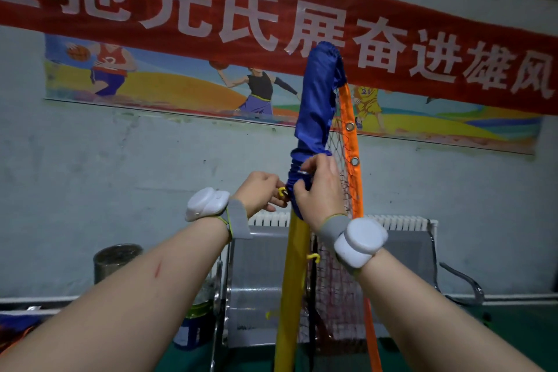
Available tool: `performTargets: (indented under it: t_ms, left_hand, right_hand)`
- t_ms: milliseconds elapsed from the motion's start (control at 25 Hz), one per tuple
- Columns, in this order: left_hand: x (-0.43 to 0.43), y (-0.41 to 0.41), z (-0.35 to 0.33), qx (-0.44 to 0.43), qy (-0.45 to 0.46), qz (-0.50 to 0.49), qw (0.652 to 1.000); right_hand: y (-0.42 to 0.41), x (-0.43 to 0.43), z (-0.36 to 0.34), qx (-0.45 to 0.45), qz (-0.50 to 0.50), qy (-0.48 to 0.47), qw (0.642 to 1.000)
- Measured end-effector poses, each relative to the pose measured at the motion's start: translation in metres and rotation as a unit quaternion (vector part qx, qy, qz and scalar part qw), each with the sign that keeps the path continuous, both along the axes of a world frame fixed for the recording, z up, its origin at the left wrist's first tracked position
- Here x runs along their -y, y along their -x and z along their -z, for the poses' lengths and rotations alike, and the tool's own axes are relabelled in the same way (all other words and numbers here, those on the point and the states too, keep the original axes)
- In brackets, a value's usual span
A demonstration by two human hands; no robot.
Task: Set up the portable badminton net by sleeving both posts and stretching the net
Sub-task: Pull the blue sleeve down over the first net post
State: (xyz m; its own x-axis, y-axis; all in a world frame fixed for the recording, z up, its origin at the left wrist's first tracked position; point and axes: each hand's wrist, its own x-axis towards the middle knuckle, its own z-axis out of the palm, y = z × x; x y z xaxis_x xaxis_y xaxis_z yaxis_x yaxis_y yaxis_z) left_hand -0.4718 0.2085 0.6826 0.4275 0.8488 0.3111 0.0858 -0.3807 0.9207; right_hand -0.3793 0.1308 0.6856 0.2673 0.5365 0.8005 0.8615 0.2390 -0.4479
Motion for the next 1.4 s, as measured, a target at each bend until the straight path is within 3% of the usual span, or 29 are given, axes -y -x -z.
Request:
performTargets:
  t_ms: [200, 400, 720, 960, 1080, 1400]
  left_hand:
    - [-0.009, 0.007, -0.001, -0.052, -0.033, 0.083, 0.995]
    - [-0.025, 0.005, 0.004, -0.060, -0.053, 0.113, 0.990]
    - [-0.049, 0.002, 0.013, -0.056, -0.082, 0.166, 0.981]
    - [-0.059, -0.008, 0.021, -0.002, -0.082, 0.177, 0.981]
    - [-0.063, -0.009, 0.022, 0.014, -0.063, 0.197, 0.978]
    - [-0.063, -0.016, 0.024, 0.023, -0.067, 0.208, 0.976]
  right_hand:
    - [0.016, -0.014, 0.010, 0.077, 0.097, 0.067, 0.990]
    - [0.008, -0.011, 0.019, 0.156, 0.217, 0.105, 0.958]
    - [-0.004, -0.013, 0.009, 0.205, 0.209, 0.113, 0.950]
    - [0.007, -0.016, 0.019, 0.311, 0.320, 0.140, 0.884]
    - [0.005, -0.018, 0.014, 0.305, 0.306, 0.109, 0.895]
    - [0.000, -0.012, -0.002, 0.233, 0.253, 0.163, 0.925]
